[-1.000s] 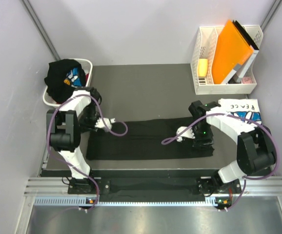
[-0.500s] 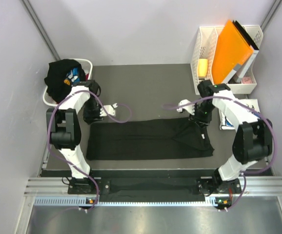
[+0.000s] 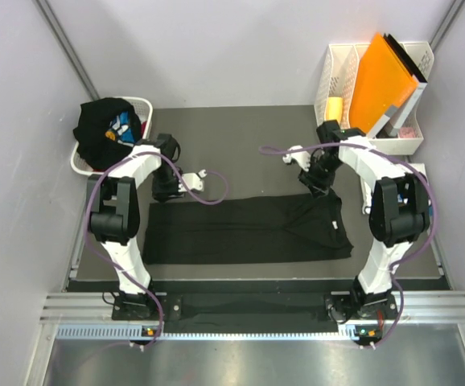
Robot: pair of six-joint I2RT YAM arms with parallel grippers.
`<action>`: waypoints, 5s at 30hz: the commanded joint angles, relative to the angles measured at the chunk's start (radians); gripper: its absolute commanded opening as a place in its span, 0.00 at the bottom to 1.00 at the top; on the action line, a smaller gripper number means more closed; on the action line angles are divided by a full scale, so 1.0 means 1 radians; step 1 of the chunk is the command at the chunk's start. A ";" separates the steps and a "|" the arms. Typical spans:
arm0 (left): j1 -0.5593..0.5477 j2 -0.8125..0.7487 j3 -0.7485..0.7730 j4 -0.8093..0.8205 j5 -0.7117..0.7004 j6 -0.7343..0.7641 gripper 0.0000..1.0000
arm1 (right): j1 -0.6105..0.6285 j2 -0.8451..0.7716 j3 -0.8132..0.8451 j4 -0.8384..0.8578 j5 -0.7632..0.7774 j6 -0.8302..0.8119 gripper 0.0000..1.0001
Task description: Fold and stack the t-shirts
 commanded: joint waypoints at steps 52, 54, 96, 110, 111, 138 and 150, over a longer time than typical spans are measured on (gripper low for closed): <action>0.003 0.269 0.310 -0.414 0.017 0.239 0.43 | 0.141 0.375 0.367 -0.332 0.056 -0.332 0.61; 0.003 0.276 0.309 -0.410 0.017 0.242 0.43 | 0.142 0.375 0.358 -0.313 0.068 -0.329 0.59; 0.010 0.182 0.298 -0.471 0.076 0.248 0.46 | 0.159 0.414 0.361 -0.250 0.119 -0.305 0.52; -0.007 0.145 0.207 -0.473 0.063 0.264 0.46 | 0.168 0.414 0.351 -0.240 0.133 -0.306 0.52; -0.007 0.141 0.192 -0.473 0.063 0.264 0.47 | 0.168 0.414 0.348 -0.238 0.131 -0.306 0.52; -0.011 0.285 0.209 -0.471 0.027 0.155 0.07 | 0.180 0.426 0.333 -0.184 0.134 -0.277 0.15; -0.004 0.303 0.261 -0.418 -0.013 0.090 0.00 | 0.179 0.395 0.290 -0.109 0.185 -0.263 0.00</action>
